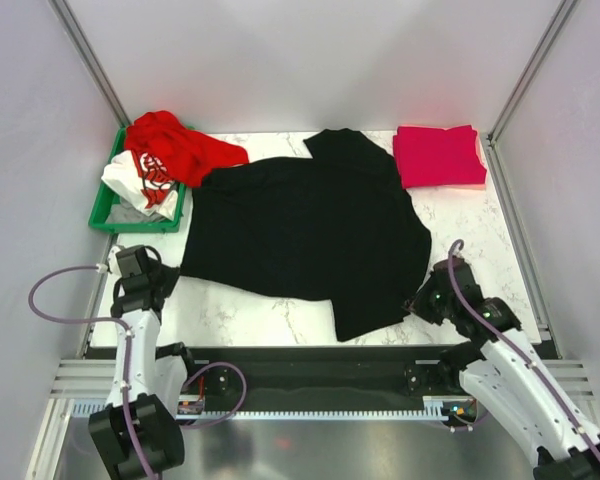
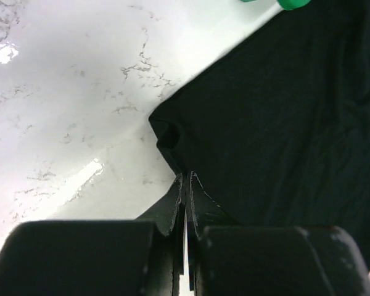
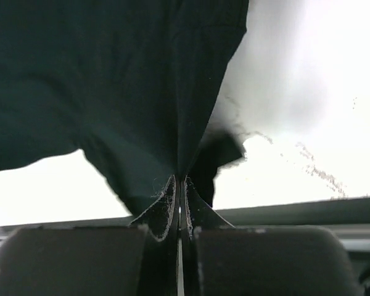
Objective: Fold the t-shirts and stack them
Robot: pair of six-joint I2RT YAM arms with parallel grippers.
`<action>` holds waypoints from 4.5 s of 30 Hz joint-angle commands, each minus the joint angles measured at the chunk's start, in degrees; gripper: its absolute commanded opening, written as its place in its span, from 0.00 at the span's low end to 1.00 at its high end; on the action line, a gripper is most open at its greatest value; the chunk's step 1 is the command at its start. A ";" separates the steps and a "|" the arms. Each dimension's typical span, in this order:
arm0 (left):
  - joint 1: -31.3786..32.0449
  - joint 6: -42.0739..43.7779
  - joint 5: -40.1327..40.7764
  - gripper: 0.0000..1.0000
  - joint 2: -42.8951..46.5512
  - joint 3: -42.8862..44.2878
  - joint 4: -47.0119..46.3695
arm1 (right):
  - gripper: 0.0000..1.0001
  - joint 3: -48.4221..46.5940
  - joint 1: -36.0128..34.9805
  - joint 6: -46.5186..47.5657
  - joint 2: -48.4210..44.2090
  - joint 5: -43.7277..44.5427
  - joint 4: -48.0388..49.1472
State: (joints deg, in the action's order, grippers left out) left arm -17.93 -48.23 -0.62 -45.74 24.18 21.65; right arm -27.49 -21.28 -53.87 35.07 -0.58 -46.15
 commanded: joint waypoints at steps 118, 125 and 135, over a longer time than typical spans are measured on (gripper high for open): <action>6.16 0.07 -6.66 0.02 -1.91 6.43 13.68 | 0.00 -8.83 43.07 16.25 19.53 -5.05 11.09; 5.45 -4.06 -8.25 0.03 1.96 5.35 17.72 | 0.00 -7.41 47.47 15.55 13.10 -5.57 3.97; 5.45 -11.53 -8.43 0.11 9.96 3.85 24.84 | 0.00 -2.49 51.16 13.71 8.09 -6.63 -1.13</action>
State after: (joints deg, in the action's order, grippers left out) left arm -11.92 -54.57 -9.13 -38.02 27.44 42.65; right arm -30.28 29.15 -38.44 44.73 -6.90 -45.32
